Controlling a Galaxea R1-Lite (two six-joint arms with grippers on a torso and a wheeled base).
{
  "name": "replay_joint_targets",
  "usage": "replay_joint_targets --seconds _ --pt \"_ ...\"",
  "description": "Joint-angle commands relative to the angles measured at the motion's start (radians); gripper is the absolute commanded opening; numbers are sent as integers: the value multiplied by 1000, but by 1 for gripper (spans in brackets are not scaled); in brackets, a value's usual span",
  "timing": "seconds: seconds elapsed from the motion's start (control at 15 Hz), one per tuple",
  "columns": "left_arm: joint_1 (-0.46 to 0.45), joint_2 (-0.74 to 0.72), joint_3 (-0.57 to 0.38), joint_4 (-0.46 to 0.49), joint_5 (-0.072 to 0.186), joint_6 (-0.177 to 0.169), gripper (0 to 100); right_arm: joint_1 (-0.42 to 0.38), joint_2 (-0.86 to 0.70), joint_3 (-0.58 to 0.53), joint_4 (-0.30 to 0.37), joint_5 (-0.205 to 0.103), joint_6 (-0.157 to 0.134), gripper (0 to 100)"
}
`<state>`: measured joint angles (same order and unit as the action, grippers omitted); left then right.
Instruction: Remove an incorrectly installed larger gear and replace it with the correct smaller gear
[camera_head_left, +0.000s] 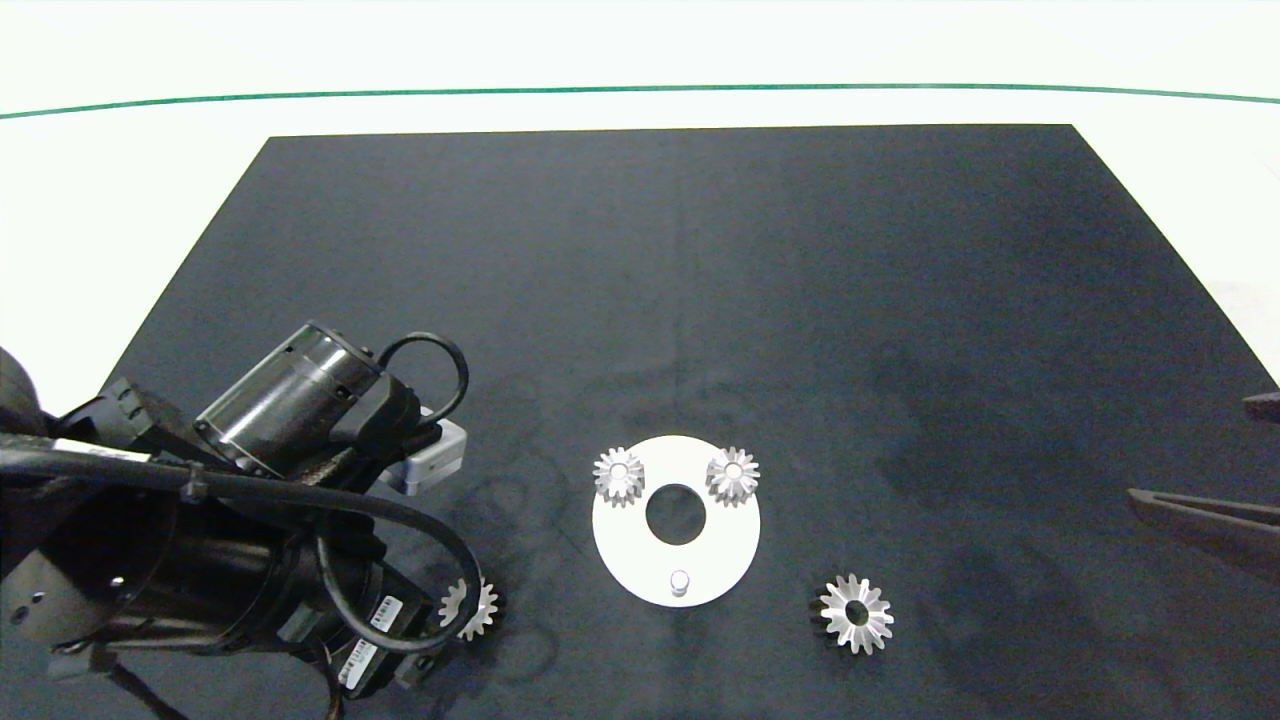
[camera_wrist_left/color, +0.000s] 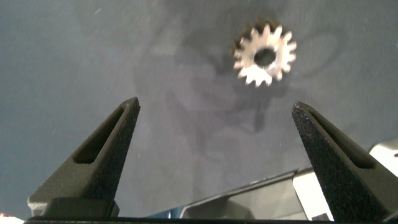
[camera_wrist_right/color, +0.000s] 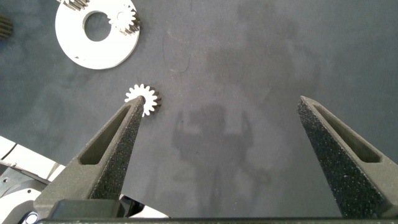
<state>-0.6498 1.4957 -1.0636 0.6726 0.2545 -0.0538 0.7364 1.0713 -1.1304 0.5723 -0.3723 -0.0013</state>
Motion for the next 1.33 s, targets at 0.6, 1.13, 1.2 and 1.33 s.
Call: replay_joint_targets --seconds 0.6,1.13,1.2,1.33 --pt "-24 61 54 -94 0 -18 100 0 7 1 3 -2 0 100" --pt "-47 83 93 -180 0 -24 100 0 9 1 3 -2 0 100" --pt "-57 87 93 -185 0 -27 100 0 9 1 3 -2 0 100" --pt "-68 87 93 -195 -1 -31 100 0 9 3 3 -2 0 100"
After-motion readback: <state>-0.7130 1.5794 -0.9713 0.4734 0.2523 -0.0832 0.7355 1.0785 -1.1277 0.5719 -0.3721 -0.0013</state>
